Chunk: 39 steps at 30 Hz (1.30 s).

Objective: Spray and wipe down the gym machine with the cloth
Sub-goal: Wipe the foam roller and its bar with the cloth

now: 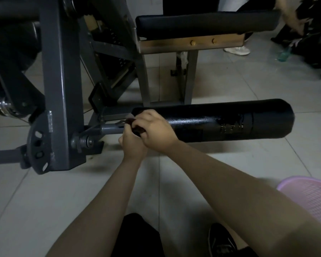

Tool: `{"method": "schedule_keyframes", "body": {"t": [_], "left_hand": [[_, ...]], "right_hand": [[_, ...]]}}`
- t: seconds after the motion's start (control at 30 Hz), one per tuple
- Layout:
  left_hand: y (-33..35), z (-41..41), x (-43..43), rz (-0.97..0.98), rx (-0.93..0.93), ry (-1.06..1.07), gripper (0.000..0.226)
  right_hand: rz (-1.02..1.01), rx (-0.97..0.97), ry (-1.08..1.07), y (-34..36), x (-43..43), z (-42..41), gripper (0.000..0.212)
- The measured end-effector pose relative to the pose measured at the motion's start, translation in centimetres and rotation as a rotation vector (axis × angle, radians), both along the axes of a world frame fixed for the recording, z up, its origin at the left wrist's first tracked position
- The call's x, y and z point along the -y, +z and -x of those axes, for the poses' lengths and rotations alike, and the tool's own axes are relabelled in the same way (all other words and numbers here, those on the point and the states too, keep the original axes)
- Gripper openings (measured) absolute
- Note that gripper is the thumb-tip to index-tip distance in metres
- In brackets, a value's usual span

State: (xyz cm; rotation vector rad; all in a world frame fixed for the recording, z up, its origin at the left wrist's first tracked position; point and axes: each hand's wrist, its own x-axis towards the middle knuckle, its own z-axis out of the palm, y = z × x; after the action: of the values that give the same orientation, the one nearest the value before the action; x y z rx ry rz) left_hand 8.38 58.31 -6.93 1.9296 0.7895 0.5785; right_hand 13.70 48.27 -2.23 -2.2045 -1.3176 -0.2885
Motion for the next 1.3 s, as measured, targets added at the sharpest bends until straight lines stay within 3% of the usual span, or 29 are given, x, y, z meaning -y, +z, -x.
{"method": "schedule_keyframes", "body": {"t": [0.13,0.23,0.4,0.57,0.67,0.77,0.87,1.0,1.17,1.3], "left_hand": [[-0.3,-0.2,0.1,0.134,0.047,-0.035,0.097],[0.3,0.1,0.4,0.186,0.062,-0.051,0.114],[0.4,0.7,0.8,0.133,0.082,-0.037,0.103],[0.5,0.8,1.4,0.102,0.106,-0.012,0.088],[0.6,0.9,1.8,0.072,0.114,0.007,0.089],[0.2,0.8,1.5,0.039,0.085,0.004,0.082],[-0.5,0.7,1.0,-0.041,0.022,-0.073,0.082],[0.0,0.7,2.5,0.016,0.074,-0.034,0.093],[0.3,0.2,3.1,-0.077,0.035,0.035,0.101],[0.7,0.0,3.5,-0.069,0.031,0.066,0.100]], "right_hand": [[-0.044,0.083,-0.066,-1.1,4.5,-1.2,0.046],[-0.047,0.154,-0.152,-1.7,6.8,-1.7,0.037],[-0.082,0.172,-0.350,-1.9,9.9,-2.2,0.048],[-0.234,-0.039,-0.510,-0.1,9.0,-1.9,0.059],[-0.299,-0.144,-0.361,1.9,4.8,-1.1,0.064],[-0.133,-0.217,-0.144,2.4,-0.2,0.1,0.061],[0.035,-0.137,-0.116,1.1,-1.9,0.5,0.058],[-0.003,-0.049,-0.179,0.2,0.6,-0.4,0.053],[-0.081,-0.016,-0.306,-0.4,6.9,-2.9,0.043],[-0.142,-0.031,-0.542,-0.3,12.8,-5.2,0.045]]}}
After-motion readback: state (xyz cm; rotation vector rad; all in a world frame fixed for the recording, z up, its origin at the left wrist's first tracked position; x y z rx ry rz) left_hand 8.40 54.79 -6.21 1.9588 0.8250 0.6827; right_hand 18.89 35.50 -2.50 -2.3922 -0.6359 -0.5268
